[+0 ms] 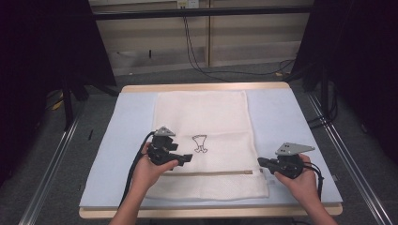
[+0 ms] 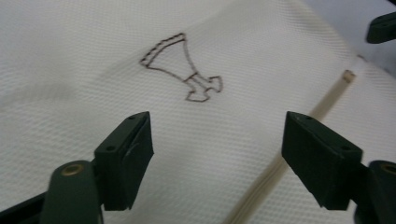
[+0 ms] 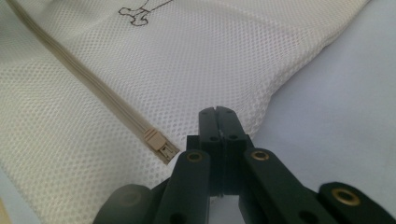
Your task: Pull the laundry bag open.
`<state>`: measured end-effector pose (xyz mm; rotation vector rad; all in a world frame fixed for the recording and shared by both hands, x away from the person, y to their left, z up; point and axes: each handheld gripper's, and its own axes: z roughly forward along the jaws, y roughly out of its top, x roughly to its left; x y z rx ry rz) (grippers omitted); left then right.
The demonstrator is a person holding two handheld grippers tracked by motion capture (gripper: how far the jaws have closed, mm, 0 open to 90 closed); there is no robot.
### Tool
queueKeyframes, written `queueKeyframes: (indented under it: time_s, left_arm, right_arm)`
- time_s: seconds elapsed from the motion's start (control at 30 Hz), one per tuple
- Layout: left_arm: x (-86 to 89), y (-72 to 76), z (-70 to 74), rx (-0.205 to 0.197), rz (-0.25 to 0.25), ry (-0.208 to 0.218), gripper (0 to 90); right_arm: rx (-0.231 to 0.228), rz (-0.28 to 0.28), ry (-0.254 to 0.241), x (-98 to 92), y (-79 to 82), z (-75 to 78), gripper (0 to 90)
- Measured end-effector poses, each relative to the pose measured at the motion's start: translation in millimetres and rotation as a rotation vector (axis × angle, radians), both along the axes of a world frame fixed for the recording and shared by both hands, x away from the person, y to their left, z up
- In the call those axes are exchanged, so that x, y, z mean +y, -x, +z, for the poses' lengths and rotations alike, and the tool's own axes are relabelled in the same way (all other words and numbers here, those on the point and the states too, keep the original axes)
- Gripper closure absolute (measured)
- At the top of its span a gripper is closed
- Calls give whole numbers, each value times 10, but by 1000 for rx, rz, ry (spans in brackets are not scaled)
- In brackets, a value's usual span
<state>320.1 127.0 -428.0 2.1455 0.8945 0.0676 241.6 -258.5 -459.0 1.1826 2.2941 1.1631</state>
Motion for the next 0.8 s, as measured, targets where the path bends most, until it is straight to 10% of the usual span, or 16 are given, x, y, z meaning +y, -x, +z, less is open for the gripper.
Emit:
queueKeyframes:
  time_s: [0.33,0.8]
  left_arm:
    - [-349,106,3,5,-113,53,327]
    - [-891,172,-114,267,-125,142,449]
  right_arm:
    - [-17,25,29,31,80,-40,900]
    - [-19,-7,46,-25,93,-101,900]
